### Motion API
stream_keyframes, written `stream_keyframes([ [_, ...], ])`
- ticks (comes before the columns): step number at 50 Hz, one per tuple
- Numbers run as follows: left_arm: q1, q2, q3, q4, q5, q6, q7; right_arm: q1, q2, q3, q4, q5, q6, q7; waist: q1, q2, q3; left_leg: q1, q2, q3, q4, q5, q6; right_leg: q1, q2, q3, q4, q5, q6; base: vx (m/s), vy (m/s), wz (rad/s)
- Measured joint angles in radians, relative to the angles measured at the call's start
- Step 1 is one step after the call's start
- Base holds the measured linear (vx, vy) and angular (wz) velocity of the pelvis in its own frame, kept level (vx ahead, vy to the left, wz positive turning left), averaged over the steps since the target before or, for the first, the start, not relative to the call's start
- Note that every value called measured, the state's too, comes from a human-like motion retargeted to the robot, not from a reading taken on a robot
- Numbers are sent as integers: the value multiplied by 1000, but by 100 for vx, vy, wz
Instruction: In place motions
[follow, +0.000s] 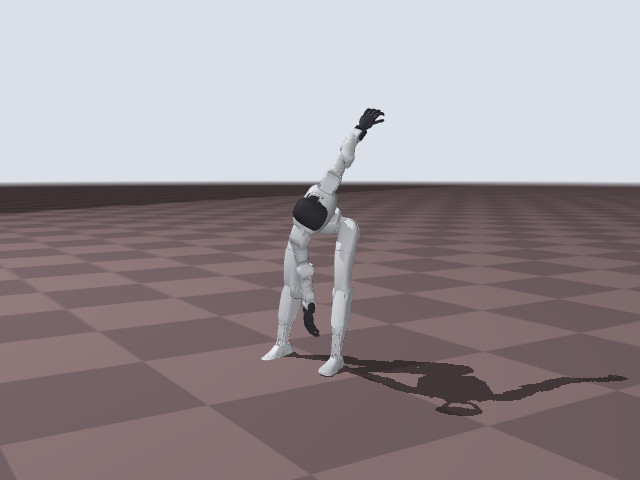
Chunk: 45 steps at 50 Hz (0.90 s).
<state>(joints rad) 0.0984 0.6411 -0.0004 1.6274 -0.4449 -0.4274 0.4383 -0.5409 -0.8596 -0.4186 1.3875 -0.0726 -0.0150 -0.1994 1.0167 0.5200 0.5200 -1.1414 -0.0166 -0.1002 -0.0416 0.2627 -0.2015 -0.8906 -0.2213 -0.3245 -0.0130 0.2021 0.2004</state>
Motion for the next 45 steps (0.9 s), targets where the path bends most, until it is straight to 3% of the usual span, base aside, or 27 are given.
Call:
stream_keyframes([
  [4,-18,-9,2,-23,56,-48,128,226,13,-87,33,-6,-23,-2,-81,0,0,100,9,9,10,-18,11,95,10,4,6,-9,1,2,-7,-1],
  [8,-50,-21,3,-45,176,-39,199,493,112,-239,36,-56,-30,-32,-155,-22,0,222,23,35,17,-45,29,199,22,23,6,-13,-2,-6,-1,-27],
  [13,-65,17,59,-83,361,28,264,666,321,-325,46,-49,-29,-59,-303,-189,0,345,52,95,22,-87,53,280,40,64,3,-14,-8,-6,-10,-61],
  [20,-43,135,209,-142,591,167,275,784,476,-286,55,-121,-27,-122,-592,-476,0,552,120,230,28,-175,86,392,85,163,1,-16,-17,-10,7,-109],
  [25,-11,235,347,-182,677,188,203,825,471,-285,103,-162,-22,-153,-812,-614,0,713,184,325,44,-247,114,472,143,262,14,-17,-20,-10,16,-140],
  [31,36,276,475,-204,716,131,155,853,368,-392,153,-170,22,-90,-1059,-698,0,925,261,488,18,-305,110,538,242,419,29,-3,-10,14,29,-178],
  [38,11,372,601,-272,766,66,104,815,313,-591,200,230,9,7,-1380,-774,0,881,314,571,-3,-293,77,420,318,489,20,45,-6,-9,6,-106],
  [45,-70,513,631,-294,808,98,86,762,297,-480,310,587,-50,-15,-1683,-887,0,644,313,623,13,-247,49,154,319,512,14,119,17,-24,24,-70],
])
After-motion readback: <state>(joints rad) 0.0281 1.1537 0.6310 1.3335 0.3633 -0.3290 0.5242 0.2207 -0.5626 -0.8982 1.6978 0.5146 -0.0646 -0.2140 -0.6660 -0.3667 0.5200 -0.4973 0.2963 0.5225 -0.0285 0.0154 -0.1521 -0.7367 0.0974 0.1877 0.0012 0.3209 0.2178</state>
